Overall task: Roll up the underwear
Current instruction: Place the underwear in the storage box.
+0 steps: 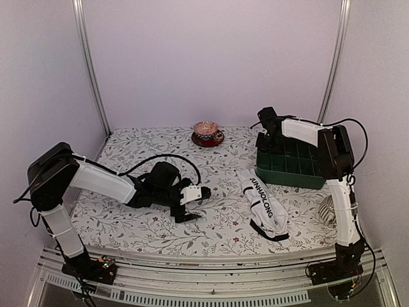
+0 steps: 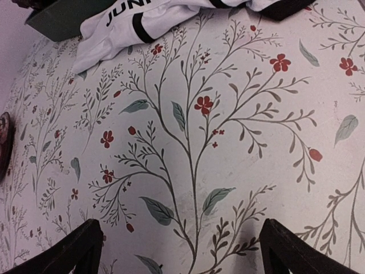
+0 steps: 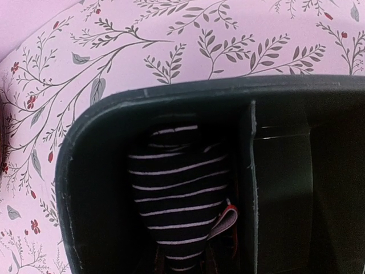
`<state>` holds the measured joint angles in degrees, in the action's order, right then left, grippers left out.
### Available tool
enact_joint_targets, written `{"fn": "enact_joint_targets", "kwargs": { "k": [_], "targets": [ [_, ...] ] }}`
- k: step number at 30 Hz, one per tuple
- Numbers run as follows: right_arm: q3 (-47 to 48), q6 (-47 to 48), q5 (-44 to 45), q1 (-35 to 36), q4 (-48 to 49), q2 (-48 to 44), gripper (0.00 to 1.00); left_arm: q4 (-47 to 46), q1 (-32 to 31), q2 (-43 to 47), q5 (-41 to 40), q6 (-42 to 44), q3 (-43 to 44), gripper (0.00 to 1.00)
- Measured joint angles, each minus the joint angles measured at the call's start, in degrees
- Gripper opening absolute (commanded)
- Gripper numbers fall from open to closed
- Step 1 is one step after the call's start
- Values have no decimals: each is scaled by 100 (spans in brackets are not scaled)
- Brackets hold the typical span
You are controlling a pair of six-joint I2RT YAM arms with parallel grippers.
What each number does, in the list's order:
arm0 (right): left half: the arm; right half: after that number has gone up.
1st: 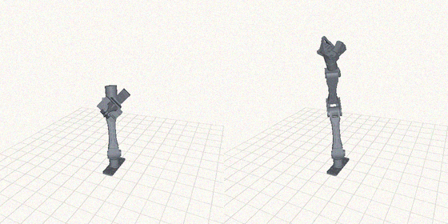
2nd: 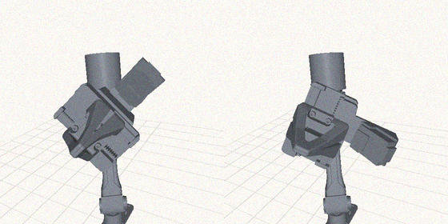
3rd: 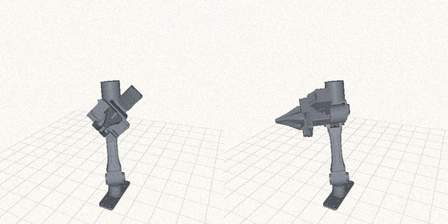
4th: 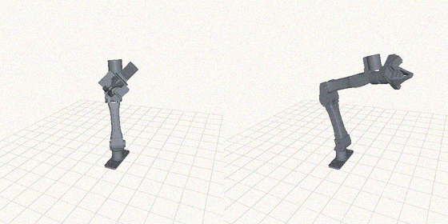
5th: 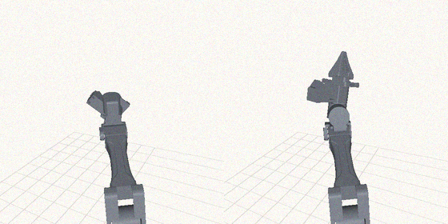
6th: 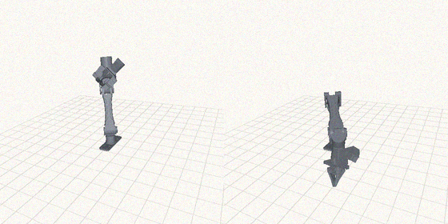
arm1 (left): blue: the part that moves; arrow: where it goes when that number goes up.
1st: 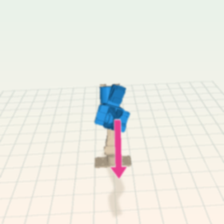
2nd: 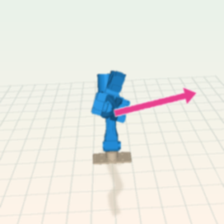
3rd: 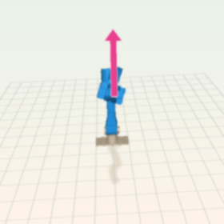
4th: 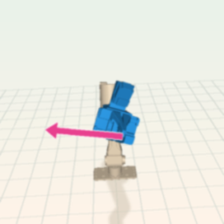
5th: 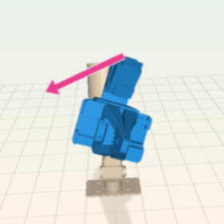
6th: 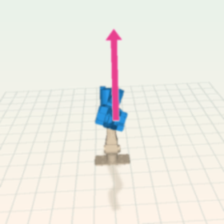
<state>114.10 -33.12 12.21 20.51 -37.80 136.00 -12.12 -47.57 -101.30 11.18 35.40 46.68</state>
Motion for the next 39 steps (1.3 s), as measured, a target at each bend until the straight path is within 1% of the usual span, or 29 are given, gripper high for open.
{"fn": "enact_joint_targets", "kwargs": {
  "k": [1,3,5,16,19,24,28,29,31,36,37,39],
  "targets": [
    [83,-4,11,0,-79,39,24,0,0,0,2,0,0,98],
    [177,7,44,4,-168,74,33,0,0,0,7,0,0,98],
    [271,17,105,4,-245,59,37,2,0,0,15,0,0,99],
    [299,85,262,17,-289,-59,51,2,0,0,17,0,2,98],
    [313,87,280,20,-293,-74,57,4,0,0,24,0,2,98],
    [363,109,413,42,-337,-168,61,24,0,-28,37,2,22,98],
    [376,125,647,76,-592,-190,61,44,0,-48,39,2,24,98],
    [376,125,697,83,-675,-190,59,44,0,-48,37,2,26,99],
    [380,131,793,101,-758,-192,52,44,0,-50,39,2,26,98],
    [382,190,975,173,-848,-208,27,46,0,-72,42,2,33,98],
    [380,199,988,201,-850,-221,23,48,0,-74,42,2,33,98],
    [382,210,990,232,-848,-247,21,50,0,-74,42,2,35,98]
  ]
}}
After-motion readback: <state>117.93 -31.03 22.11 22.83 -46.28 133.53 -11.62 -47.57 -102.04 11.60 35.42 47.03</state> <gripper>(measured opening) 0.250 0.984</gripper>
